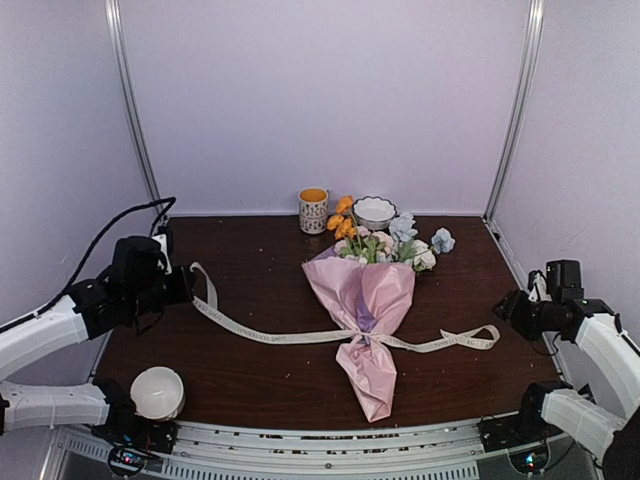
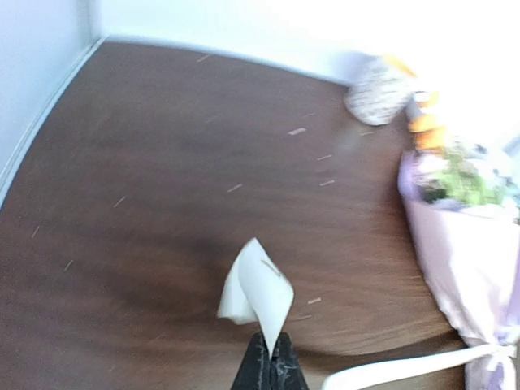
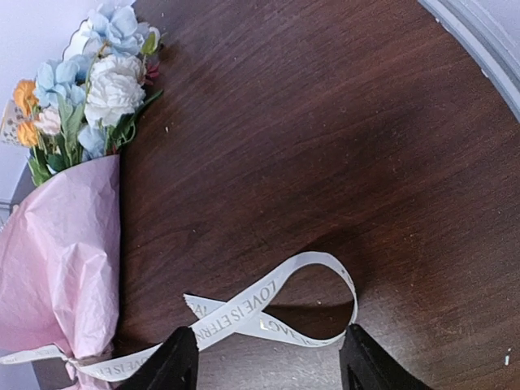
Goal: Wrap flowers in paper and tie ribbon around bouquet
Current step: Pick up the left side of the half-tied ribbon at the center of the board, then pass from the left arm to the right
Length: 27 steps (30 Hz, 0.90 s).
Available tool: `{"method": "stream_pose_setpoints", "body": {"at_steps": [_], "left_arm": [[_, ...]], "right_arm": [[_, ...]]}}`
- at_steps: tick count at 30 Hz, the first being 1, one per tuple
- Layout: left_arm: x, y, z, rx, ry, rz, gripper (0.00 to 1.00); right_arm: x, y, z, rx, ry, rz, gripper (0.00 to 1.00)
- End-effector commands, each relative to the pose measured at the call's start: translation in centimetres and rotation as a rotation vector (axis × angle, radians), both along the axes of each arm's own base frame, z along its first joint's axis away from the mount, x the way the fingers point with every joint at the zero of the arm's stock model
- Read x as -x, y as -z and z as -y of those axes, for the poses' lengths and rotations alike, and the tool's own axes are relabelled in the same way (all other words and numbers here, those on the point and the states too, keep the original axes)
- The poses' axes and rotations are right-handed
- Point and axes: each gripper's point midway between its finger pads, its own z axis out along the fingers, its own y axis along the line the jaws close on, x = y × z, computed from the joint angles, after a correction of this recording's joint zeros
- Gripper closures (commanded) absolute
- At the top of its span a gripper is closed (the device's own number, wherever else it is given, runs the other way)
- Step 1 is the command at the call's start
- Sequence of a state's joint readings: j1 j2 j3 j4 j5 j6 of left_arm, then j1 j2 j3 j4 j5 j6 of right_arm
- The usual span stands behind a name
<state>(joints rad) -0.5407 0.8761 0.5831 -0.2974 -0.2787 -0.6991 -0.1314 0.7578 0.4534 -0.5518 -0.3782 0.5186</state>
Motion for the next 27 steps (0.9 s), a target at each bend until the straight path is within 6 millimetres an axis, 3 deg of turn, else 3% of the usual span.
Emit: {"method": "stream_pose_setpoints", "body": {"at_steps": [1, 3, 6, 7, 10, 11, 13, 17, 20, 27], "left_arm": [[-0.4, -9.2, 8.2, -0.011, 0.308, 0.257, 1.00], [0.7, -13.1, 12.1, -0.001, 0.461, 0.367, 1.00], [2.6, -17.7, 16.7, -0.004, 0.639, 0.484, 1.00], [3.2, -20.1, 17.8, 0.002, 0.681, 0.538, 1.00], [5.1, -24.4, 20.5, 0.033, 0.803, 0.643, 1.00], [5.6, -25.7, 21.2, 0.052, 0.836, 0.675, 1.00], [6.6, -27.8, 22.2, 0.081, 0.882, 0.723, 1.00], [9.8, -31.2, 24.1, 0.140, 1.005, 0.842, 1.00], [10.6, -33.3, 24.6, 0.171, 1.021, 0.887, 1.00], [11.0, -34.6, 26.1, 0.211, 1.074, 0.915, 1.00]], "right_arm": [[-1.7, -4.6, 0.2, 0.089, -0.001, 0.094, 0.36], [-2.8, -7.3, -1.8, 0.114, -0.084, 0.167, 0.36], [-3.9, -12.3, -9.6, 0.104, -0.382, 0.347, 0.39], [-3.5, -14.0, -12.9, 0.090, -0.512, 0.414, 0.39], [-0.2, -19.0, -22.4, -0.016, -0.883, 0.636, 0.39], [1.4, -19.8, -24.9, -0.049, -0.982, 0.674, 0.39], [2.4, -20.2, -28.1, -0.054, -1.081, 0.706, 0.39], [2.8, -18.3, -32.6, -0.045, -1.225, 0.655, 0.38], [3.7, -17.9, -35.1, -0.153, -1.328, 0.646, 0.34], [2.8, -16.2, -37.9, -0.193, -1.367, 0.610, 0.32]]}}
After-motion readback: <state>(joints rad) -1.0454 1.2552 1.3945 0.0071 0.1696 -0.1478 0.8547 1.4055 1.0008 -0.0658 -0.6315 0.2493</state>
